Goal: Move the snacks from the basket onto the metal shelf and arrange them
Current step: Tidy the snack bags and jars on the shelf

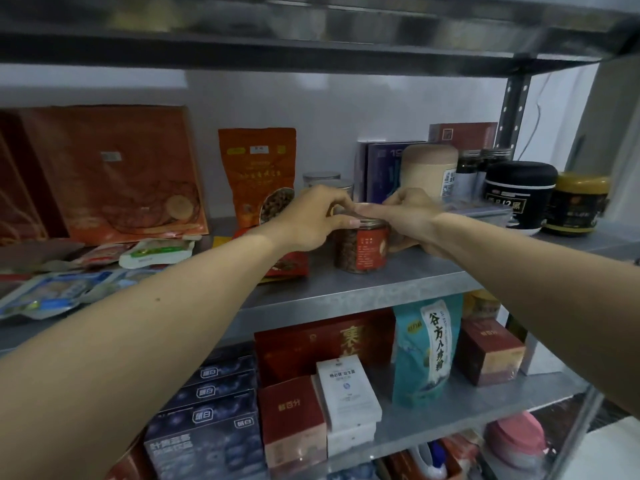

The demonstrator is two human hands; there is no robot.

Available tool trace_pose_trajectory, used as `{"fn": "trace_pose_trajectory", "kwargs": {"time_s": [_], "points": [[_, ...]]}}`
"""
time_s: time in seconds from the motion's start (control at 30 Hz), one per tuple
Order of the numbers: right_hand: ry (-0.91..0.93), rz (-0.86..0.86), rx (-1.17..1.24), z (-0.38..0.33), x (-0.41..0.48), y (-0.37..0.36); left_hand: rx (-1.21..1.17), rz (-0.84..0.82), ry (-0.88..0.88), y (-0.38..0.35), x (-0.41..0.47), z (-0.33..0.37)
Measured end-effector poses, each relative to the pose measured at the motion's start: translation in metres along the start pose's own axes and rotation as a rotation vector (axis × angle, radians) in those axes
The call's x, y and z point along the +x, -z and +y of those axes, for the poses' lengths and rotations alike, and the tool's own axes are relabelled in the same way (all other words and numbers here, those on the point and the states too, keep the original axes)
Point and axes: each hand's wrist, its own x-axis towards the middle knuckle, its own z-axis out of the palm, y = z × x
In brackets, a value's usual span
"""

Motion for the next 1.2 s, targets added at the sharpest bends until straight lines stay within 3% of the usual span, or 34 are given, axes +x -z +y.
{"fn": "trace_pose_trajectory", "kwargs": {"time_s": [0.23,0.37,0.5,0.67,1.2], "points": [[-0.034,-0.167,0.034,0.000,-0.002,0.004,0.127,0.000,0.019,0.018,-0.005,-0.020],[0.041,-0.263,0.070,0.014,-0.003,0.004,0.028,-0.003,0.024,0.012,-0.014,-0.026],[0.134,-0.212,0.215,0.025,0.000,-0.007,-0.059,0.028,0.033,0.002,-0.012,-0.029],[0.259,-0.114,0.182,0.029,0.007,-0.014,-0.070,0.011,0.065,0.002,-0.005,-0.040],[0.272,-0.138,0.267,0.028,0.009,-0.015,-0.136,-0.022,0.073,0.000,-0.010,-0.045]]}}
